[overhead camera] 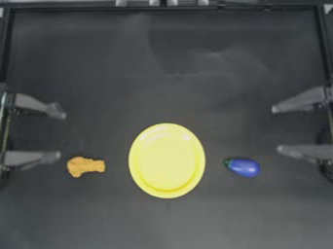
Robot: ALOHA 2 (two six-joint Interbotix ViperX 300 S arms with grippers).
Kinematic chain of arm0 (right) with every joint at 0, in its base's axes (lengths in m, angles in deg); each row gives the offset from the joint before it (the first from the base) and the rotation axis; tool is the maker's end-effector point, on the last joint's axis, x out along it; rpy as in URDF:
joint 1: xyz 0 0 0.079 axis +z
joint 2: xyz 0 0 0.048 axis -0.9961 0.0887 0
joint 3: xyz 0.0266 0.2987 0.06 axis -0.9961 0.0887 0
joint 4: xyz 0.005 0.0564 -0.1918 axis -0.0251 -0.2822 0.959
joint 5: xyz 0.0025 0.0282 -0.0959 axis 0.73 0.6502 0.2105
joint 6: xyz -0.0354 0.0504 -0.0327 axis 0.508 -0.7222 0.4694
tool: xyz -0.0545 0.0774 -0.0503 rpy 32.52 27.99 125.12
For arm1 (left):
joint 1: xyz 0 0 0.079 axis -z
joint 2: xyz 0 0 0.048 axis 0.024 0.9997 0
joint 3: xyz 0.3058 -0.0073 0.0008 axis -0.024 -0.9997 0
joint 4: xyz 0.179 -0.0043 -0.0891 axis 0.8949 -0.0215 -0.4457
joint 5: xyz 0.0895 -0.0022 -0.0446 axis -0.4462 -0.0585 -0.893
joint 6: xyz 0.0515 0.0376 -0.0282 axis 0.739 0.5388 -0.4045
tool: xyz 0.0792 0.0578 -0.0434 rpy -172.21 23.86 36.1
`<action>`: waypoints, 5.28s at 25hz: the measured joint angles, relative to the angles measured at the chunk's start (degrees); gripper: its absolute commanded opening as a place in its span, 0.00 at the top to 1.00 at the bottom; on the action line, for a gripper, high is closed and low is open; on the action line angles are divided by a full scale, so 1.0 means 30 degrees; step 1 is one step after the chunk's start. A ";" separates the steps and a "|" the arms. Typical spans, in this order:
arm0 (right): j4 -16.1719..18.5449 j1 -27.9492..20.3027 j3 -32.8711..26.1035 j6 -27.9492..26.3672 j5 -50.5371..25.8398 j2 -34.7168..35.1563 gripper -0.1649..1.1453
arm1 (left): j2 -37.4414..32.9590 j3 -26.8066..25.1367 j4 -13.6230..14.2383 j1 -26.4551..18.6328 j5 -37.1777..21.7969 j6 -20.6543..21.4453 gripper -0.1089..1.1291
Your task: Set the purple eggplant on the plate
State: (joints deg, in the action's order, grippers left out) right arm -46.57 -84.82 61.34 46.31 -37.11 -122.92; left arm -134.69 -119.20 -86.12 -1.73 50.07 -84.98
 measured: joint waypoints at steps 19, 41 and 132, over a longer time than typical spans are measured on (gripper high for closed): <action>-0.1641 -0.1377 -0.6328 -0.0762 -1.6787 0.3164 0.11 | 0.0000 0.0527 -0.0029 -0.0439 -0.2139 -0.0117 0.08; 0.0029 0.1055 -0.8672 -0.3809 -2.1621 1.0225 0.11 | 0.0000 0.0586 -0.0029 -0.0908 -0.2607 -0.0176 0.08; 0.2959 0.0117 -1.5820 -0.0146 -1.6377 2.2090 0.66 | 0.0000 0.0264 -0.0029 -0.0996 -0.2637 -0.0264 0.08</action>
State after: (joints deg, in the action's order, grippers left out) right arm -37.69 -84.47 13.88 45.87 -86.24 -56.65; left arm -134.69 -118.41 -86.21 -4.72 42.16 -85.77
